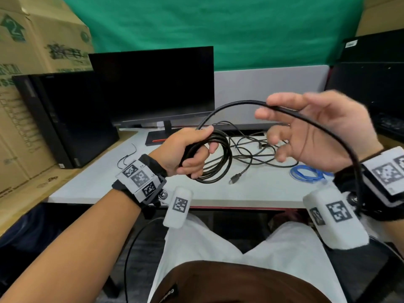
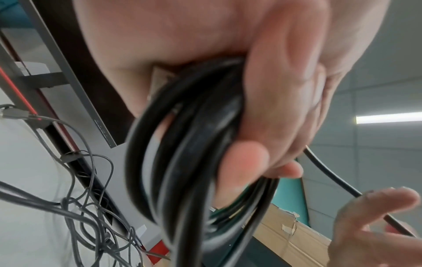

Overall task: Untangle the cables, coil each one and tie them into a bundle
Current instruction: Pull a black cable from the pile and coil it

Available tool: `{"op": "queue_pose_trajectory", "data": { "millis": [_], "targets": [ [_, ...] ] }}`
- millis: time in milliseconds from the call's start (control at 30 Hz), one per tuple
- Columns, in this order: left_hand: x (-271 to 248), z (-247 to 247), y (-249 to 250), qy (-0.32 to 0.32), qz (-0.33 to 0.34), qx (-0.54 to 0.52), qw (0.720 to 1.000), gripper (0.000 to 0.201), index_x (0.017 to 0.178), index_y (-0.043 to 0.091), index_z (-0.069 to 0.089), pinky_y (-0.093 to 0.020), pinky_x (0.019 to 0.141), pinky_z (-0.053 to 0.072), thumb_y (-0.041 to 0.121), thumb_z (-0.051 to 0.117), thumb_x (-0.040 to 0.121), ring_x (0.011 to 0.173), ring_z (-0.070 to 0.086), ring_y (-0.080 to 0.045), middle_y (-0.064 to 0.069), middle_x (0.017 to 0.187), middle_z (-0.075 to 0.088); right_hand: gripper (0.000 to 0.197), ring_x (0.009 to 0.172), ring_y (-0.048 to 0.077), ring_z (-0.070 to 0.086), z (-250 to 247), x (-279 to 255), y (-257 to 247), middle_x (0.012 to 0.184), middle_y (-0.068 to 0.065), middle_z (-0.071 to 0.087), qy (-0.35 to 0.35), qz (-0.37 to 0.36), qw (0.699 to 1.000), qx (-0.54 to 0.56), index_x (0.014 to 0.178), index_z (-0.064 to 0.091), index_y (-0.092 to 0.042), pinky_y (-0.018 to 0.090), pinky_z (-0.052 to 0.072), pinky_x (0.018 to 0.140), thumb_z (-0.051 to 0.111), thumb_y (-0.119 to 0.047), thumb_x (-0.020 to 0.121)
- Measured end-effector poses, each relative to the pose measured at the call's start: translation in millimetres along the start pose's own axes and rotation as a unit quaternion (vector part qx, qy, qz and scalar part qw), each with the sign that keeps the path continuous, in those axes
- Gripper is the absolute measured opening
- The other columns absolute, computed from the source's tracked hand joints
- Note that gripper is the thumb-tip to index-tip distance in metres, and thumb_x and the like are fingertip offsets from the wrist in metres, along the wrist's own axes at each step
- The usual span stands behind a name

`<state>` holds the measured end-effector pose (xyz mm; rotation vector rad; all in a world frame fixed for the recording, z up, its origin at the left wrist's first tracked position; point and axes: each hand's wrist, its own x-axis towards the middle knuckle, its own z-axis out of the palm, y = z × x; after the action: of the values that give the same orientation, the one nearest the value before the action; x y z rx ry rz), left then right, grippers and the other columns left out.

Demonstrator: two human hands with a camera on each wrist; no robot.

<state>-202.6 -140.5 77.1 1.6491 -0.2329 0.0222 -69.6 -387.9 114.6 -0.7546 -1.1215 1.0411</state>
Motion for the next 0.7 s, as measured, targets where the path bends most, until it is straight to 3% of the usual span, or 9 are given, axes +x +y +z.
{"op": "queue_pose_trajectory", "data": {
  "millis": [67, 200, 267, 333, 400, 467, 533, 600, 700],
  "targets": [
    [2, -3, 0, -0.001, 0.001, -0.003, 1.000, 0.052, 0.083, 0.005, 0.057, -0.026, 0.044, 0.041, 0.046, 0.034, 0.103, 0.024, 0.025, -0.014, 0.000, 0.036, 0.031, 0.015, 0.080, 0.028, 0.067, 2, 0, 1, 0.118, 0.019, 0.067, 0.037, -0.005, 0.983, -0.181, 0.108, 0.060, -0.013, 0.040, 0.058, 0.063, 0.060, -0.017, 0.093],
    [-1, -12, 4, 0.004, 0.004, -0.006, 1.000, 0.060, 0.086, 0.005, 0.060, -0.027, 0.045, 0.041, 0.054, 0.030, 0.103, 0.025, 0.026, -0.014, 0.002, 0.037, 0.032, 0.026, 0.053, 0.016, 0.039, 7, 3, 4, 0.103, 0.014, 0.075, 0.116, 0.009, 0.911, -0.396, 0.106, 0.044, -0.014, 0.024, 0.034, 0.046, 0.063, -0.018, 0.088],
    [-4, -18, 7, 0.001, -0.003, -0.003, 1.000, 0.064, 0.087, 0.004, 0.061, -0.027, 0.046, 0.041, 0.058, 0.030, 0.102, 0.025, 0.028, -0.013, 0.003, 0.037, 0.032, 0.028, 0.042, 0.013, 0.031, 6, 4, 5, 0.086, 0.012, 0.076, 0.170, 0.026, 0.882, -0.439, 0.109, 0.051, -0.014, 0.018, 0.026, 0.037, 0.066, -0.024, 0.087],
    [-7, -23, 9, 0.006, 0.001, -0.012, 1.000, 0.065, 0.087, 0.004, 0.061, -0.027, 0.046, 0.042, 0.059, 0.029, 0.102, 0.025, 0.028, -0.013, 0.003, 0.038, 0.033, 0.022, 0.033, 0.013, 0.029, 5, 2, 4, 0.071, 0.014, 0.073, 0.162, 0.065, 0.866, -0.468, 0.096, 0.065, -0.012, 0.014, 0.025, 0.036, 0.072, -0.030, 0.085],
    [-8, -25, 10, 0.021, 0.006, -0.025, 0.999, 0.064, 0.086, 0.005, 0.061, -0.027, 0.045, 0.042, 0.057, 0.027, 0.103, 0.025, 0.028, -0.012, 0.003, 0.038, 0.032, 0.025, 0.028, 0.013, 0.034, 6, -2, 0, 0.068, 0.018, 0.070, 0.101, 0.125, 0.882, -0.443, 0.085, 0.069, -0.007, 0.014, 0.030, 0.035, 0.074, -0.031, 0.082],
    [-8, -25, 7, 0.033, -0.001, -0.015, 0.999, 0.063, 0.085, 0.006, 0.061, -0.028, 0.045, 0.041, 0.057, 0.027, 0.103, 0.025, 0.027, -0.013, 0.003, 0.038, 0.032, 0.024, 0.028, 0.010, 0.044, 7, -6, -4, 0.069, 0.018, 0.069, 0.034, 0.149, 0.928, -0.339, 0.091, 0.070, -0.004, 0.016, 0.039, 0.034, 0.078, -0.023, 0.078],
    [-7, -23, 4, 0.034, -0.010, 0.003, 0.999, 0.063, 0.085, 0.006, 0.061, -0.029, 0.045, 0.039, 0.056, 0.028, 0.103, 0.026, 0.027, -0.014, 0.002, 0.038, 0.032, 0.026, 0.033, 0.007, 0.050, 8, -6, -6, 0.071, 0.015, 0.066, -0.005, 0.130, 0.968, -0.215, 0.096, 0.067, -0.003, 0.018, 0.045, 0.035, 0.080, -0.016, 0.077],
    [-4, -19, 2, 0.022, -0.021, 0.017, 0.999, 0.064, 0.085, 0.004, 0.060, -0.029, 0.045, 0.037, 0.056, 0.027, 0.103, 0.025, 0.026, -0.014, 0.001, 0.038, 0.031, 0.021, 0.037, 0.005, 0.052, 10, -1, -5, 0.073, 0.010, 0.064, 0.018, 0.081, 0.984, -0.156, 0.096, 0.059, -0.003, 0.018, 0.047, 0.037, 0.073, -0.014, 0.083],
    [-1, -9, -1, -0.017, -0.045, 0.024, 0.999, 0.068, 0.085, 0.001, 0.061, -0.027, 0.044, 0.039, 0.055, 0.023, 0.104, 0.025, 0.027, -0.014, 0.000, 0.038, 0.032, 0.002, 0.044, 0.007, 0.060, 10, 9, 0, 0.077, 0.004, 0.067, 0.129, 0.025, 0.979, -0.157, 0.089, 0.057, -0.011, 0.020, 0.052, 0.043, 0.060, -0.012, 0.088]
  ]
}}
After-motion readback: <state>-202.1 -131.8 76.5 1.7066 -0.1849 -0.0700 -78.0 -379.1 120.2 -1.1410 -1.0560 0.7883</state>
